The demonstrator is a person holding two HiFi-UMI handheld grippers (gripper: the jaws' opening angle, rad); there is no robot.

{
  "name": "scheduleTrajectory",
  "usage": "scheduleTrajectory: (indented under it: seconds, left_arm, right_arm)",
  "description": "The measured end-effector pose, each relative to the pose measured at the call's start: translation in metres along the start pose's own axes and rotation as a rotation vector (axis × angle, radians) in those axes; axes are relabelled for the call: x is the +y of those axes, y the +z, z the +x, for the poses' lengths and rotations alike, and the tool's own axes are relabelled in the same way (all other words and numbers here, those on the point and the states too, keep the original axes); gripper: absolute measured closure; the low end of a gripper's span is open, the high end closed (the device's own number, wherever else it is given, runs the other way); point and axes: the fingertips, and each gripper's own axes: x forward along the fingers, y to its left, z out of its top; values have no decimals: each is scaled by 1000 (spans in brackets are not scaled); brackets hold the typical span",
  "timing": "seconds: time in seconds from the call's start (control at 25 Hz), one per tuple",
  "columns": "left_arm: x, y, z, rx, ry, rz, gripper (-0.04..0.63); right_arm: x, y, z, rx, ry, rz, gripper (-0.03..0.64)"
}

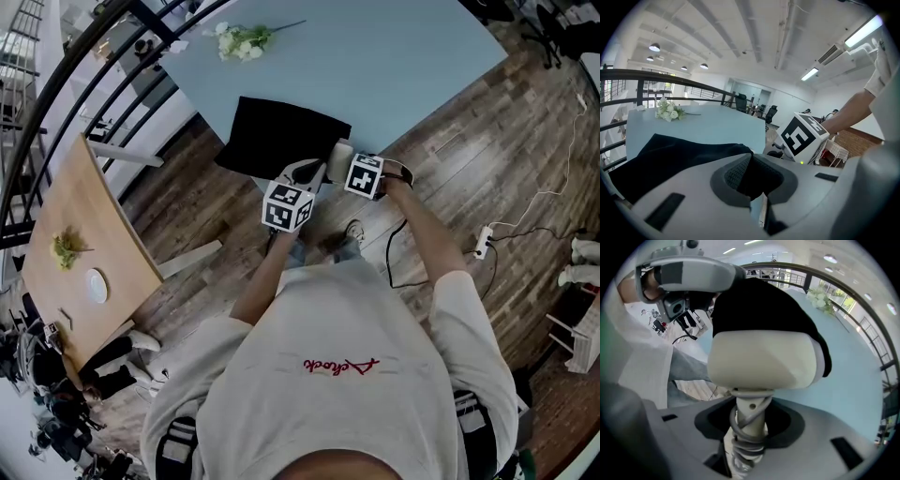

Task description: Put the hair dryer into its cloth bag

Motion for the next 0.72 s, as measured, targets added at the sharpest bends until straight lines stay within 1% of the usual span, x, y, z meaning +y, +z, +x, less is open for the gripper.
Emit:
scheduleTrajectory:
  seconds: [0.32,0.72]
  left_arm:
    - [-8,-2,-4,3,-28,10,580]
    - [-5,-4,-18,-10,-28,-1,580]
  right_arm:
    - [-10,23,-4,7,10,-39,426]
    - [-17,60,5,0,41,-80,426]
